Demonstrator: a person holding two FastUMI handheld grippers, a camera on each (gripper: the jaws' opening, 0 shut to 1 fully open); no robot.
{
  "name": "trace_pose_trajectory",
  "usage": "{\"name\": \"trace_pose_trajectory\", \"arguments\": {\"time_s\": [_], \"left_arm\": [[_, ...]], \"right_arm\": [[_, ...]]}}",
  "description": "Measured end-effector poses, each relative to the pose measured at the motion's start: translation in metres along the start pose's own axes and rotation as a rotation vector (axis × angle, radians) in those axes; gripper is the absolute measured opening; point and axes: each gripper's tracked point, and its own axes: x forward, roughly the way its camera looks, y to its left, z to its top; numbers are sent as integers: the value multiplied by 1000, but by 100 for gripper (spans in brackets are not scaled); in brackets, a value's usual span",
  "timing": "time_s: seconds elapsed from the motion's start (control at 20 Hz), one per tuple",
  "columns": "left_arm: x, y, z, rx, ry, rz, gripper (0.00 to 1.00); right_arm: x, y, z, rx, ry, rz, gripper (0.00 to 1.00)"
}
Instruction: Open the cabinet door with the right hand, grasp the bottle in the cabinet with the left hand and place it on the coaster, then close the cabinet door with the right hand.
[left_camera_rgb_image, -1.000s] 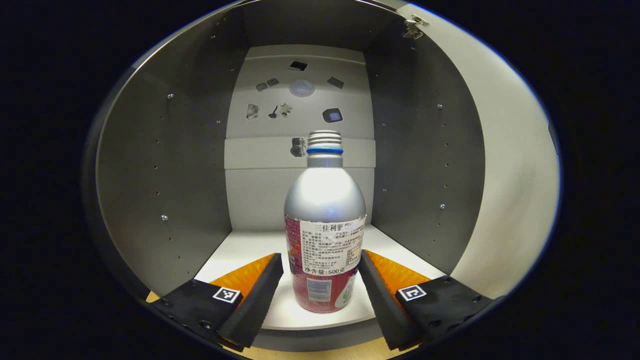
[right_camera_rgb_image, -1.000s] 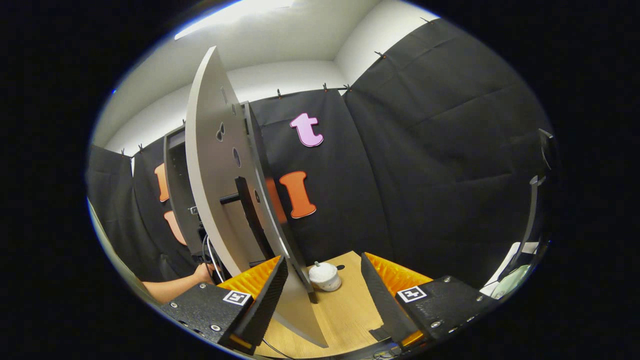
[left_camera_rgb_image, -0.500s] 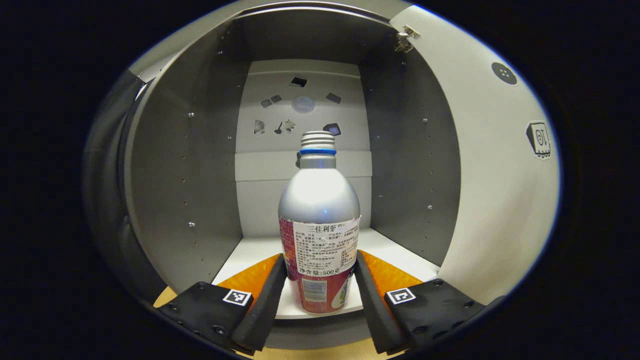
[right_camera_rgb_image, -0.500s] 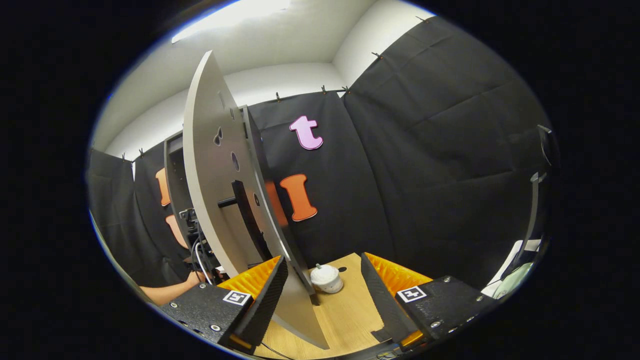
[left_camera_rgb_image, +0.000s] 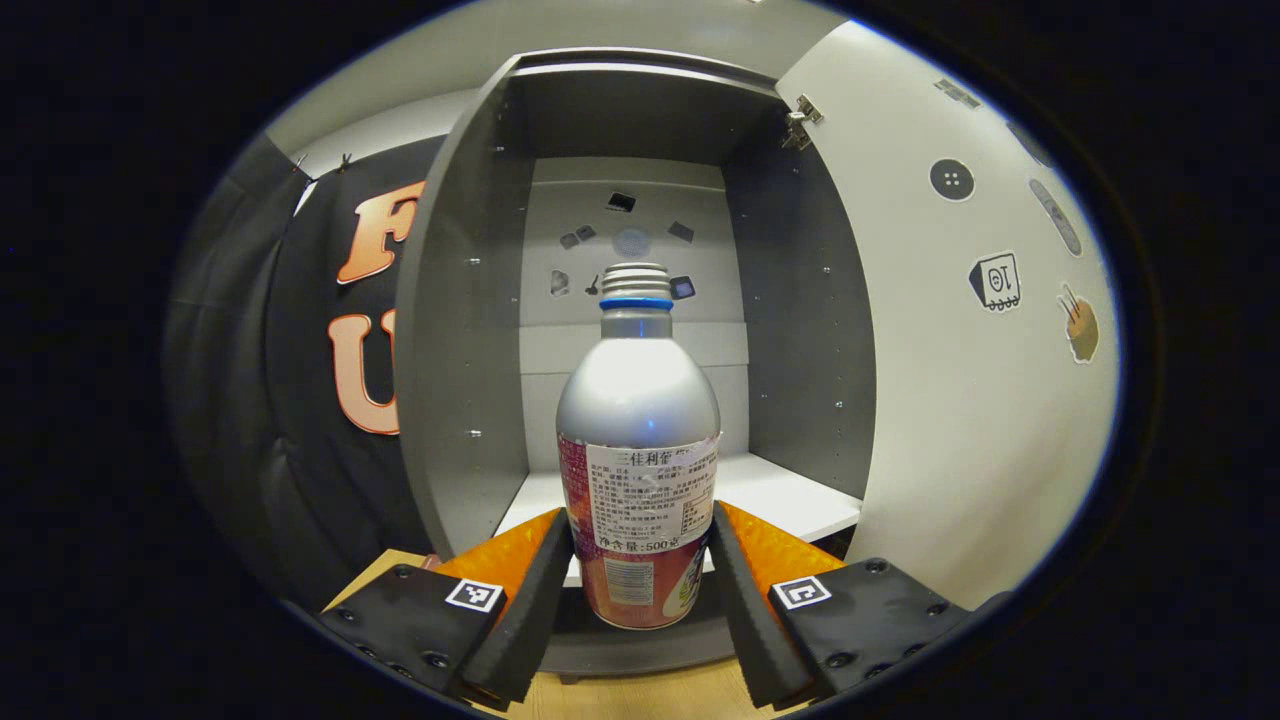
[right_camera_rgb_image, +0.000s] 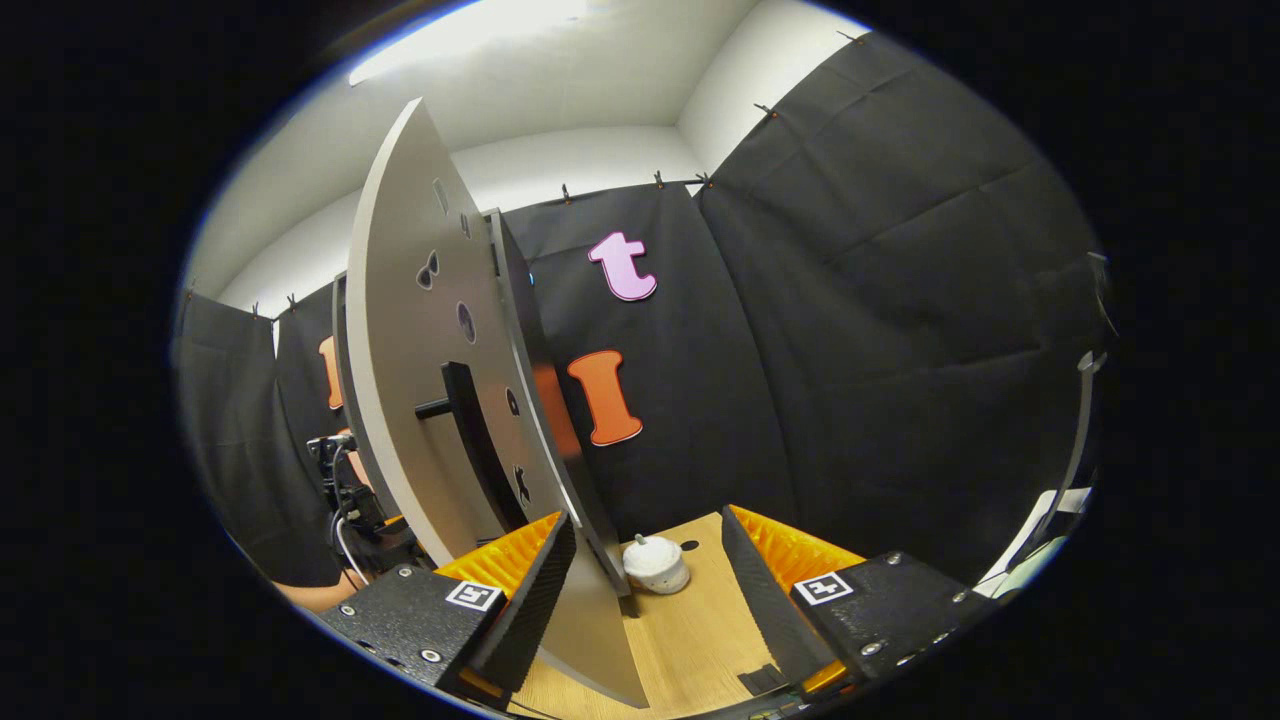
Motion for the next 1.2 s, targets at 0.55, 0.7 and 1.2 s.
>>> {"name": "trace_pose_trajectory", "arguments": {"time_s": [0.55,0.7,1.2], "left_arm": [[-81,38,-42,1,33,136,83],[-104,49,-52,-3,33,201,83],[-172,77,-86,5,74,265,83]], "right_arm": [[29,0,11,-63,-30,117,91],[40,-1,9,-67,-16,155,91],[38,8,2,-90,-1,147,91]]}}
